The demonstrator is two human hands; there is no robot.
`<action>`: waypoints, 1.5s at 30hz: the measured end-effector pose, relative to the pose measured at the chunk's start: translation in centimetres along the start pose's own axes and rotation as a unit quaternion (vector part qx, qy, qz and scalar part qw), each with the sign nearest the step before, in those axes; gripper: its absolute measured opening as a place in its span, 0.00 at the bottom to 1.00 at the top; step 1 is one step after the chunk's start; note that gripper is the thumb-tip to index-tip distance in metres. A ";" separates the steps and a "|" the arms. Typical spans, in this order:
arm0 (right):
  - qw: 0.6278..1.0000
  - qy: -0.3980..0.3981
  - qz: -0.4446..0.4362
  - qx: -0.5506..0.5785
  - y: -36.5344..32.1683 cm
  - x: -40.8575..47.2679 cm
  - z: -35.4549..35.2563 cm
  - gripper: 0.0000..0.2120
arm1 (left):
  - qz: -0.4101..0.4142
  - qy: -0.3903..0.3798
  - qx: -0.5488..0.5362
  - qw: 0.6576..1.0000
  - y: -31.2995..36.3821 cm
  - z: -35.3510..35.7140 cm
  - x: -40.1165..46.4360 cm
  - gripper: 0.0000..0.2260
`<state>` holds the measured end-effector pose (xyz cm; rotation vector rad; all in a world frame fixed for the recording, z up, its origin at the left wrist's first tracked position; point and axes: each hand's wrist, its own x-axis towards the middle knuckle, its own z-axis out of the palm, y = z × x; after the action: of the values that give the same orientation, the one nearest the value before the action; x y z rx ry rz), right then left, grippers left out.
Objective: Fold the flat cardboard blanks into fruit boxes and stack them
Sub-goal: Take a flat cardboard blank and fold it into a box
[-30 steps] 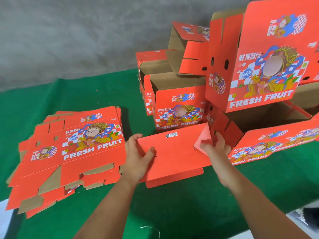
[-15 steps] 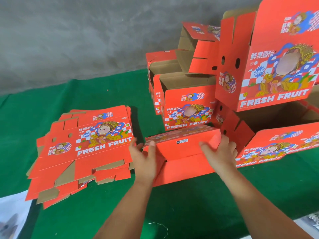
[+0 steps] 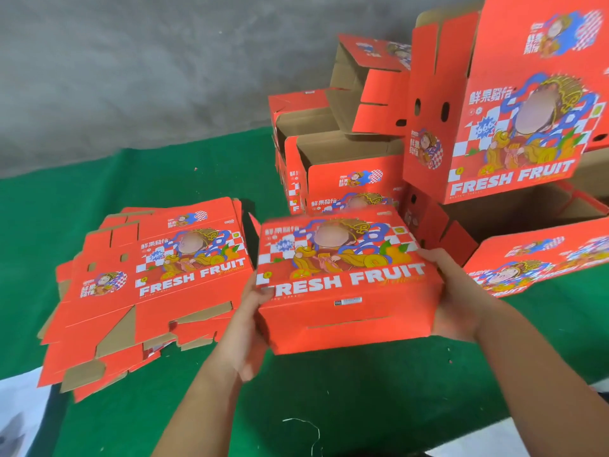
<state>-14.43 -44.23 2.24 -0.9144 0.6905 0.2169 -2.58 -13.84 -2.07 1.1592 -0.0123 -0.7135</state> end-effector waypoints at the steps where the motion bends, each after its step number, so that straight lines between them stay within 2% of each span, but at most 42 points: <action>1: 0.999 -0.044 0.022 0.001 0.2 -0.4 -0.2 0.30 | 0.032 -0.013 0.000 0.999 0.3 -0.6 -0.2 0.32; 2: 0.998 -0.062 0.032 0.003 0.6 -0.5 -0.3 0.31 | 0.050 -0.015 -0.004 0.999 0.6 -1.0 -0.3 0.34; 4: 0.997 -0.068 0.011 0.023 1.7 -0.1 -0.1 0.36 | 0.033 0.007 -0.026 0.999 0.9 -1.7 -0.4 0.38; 6: 0.997 -0.066 -0.031 0.007 2.6 0.5 0.1 0.43 | -0.043 0.008 -0.047 0.998 1.0 -2.6 -0.6 0.41; 8: 0.997 -0.061 -0.047 -0.027 2.9 0.4 0.0 0.49 | -0.131 -0.017 -0.024 0.991 1.2 -3.8 -1.0 0.39; 9: 0.995 -0.064 -0.053 -0.049 2.8 0.3 -0.1 0.50 | -0.155 -0.027 -0.007 0.988 1.0 -4.3 -1.2 0.39; 10: 0.994 -0.061 -0.058 -0.070 2.5 0.4 -0.4 0.46 | -0.165 -0.030 0.005 0.986 0.4 -4.6 -1.3 0.40; 12: 0.991 -0.035 -0.072 -0.103 1.8 0.6 -0.2 0.33 | -0.142 -0.027 0.001 0.990 -1.4 -4.3 -1.2 0.44; 13: 0.987 -0.014 -0.088 -0.134 1.6 0.7 0.1 0.30 | -0.110 -0.019 -0.006 0.994 -2.5 -4.1 -1.1 0.46; 16: 0.946 0.039 -0.161 -0.280 1.8 0.8 0.5 0.30 | 0.020 0.009 0.058 0.998 -4.2 -3.5 -1.4 0.47; 19: 0.925 0.103 -0.197 -0.310 3.6 0.8 0.1 0.32 | 0.085 -0.046 0.203 0.974 -4.3 -3.9 -1.7 0.46; 20: 0.923 0.133 -0.201 -0.298 4.5 0.9 -0.2 0.32 | 0.092 -0.079 0.236 0.964 -4.3 -4.0 -1.5 0.43; 22: 0.926 0.204 -0.205 -0.244 6.4 1.0 -0.6 0.31 | 0.096 -0.107 0.243 0.959 -4.4 -3.4 -1.1 0.30; 23: 0.925 0.234 -0.207 -0.215 7.3 0.9 -0.9 0.30 | 0.090 -0.088 0.232 0.965 -4.5 -2.9 -0.9 0.23; 25: 0.924 0.266 -0.215 -0.171 8.7 0.5 -1.9 0.27 | 0.058 0.002 0.200 0.978 -4.4 -1.4 -0.3 0.10; 26: 0.926 0.271 -0.219 -0.148 9.3 0.3 -2.5 0.27 | 0.034 0.038 0.179 0.983 -4.1 -0.7 -0.3 0.07; 27: 0.926 0.277 -0.223 -0.131 9.7 0.1 -3.1 0.27 | 0.020 0.050 0.155 0.986 -4.0 -0.3 -0.1 0.13; 29: 0.919 0.300 -0.222 -0.127 10.3 -0.6 -4.2 0.25 | -0.014 0.024 0.130 0.991 -3.9 0.6 0.0 0.26; 32: 0.906 0.322 -0.245 -0.127 11.6 -1.7 -5.6 0.25 | -0.081 -0.002 0.113 0.990 -3.9 1.9 -0.2 0.35; 34: 0.889 0.347 -0.271 -0.122 12.7 -2.5 -6.3 0.31 | -0.124 -0.027 0.095 0.987 -4.7 2.0 0.0 0.34; 36: 0.877 0.371 -0.284 -0.113 13.8 -3.4 -6.8 0.32 | -0.160 -0.054 0.097 0.981 -5.5 2.2 0.2 0.20; 37: 0.875 0.373 -0.290 -0.107 14.2 -3.9 -6.9 0.30 | -0.168 -0.051 0.103 0.979 -5.6 2.3 0.3 0.19; 39: 0.874 0.369 -0.302 -0.097 14.9 -4.7 -7.0 0.25 | -0.210 -0.032 0.075 0.974 -5.6 2.2 0.7 0.27; 41: 0.866 0.371 -0.326 -0.075 15.3 -5.5 -6.9 0.26 | -0.233 -0.057 0.082 0.967 -5.7 2.7 0.8 0.30; 44: 0.842 0.393 -0.358 -0.089 15.0 -5.9 -7.3 0.26 | -0.221 -0.098 0.142 0.960 -6.0 4.1 0.8 0.35; 45: 0.836 0.403 -0.361 -0.097 14.7 -5.8 -7.7 0.23 | -0.219 -0.098 0.153 0.959 -6.2 4.6 0.8 0.37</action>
<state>-29.05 -40.68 -6.90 -1.4138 1.0439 -0.8427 -6.74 -19.39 -5.53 1.4011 -0.0347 -1.2520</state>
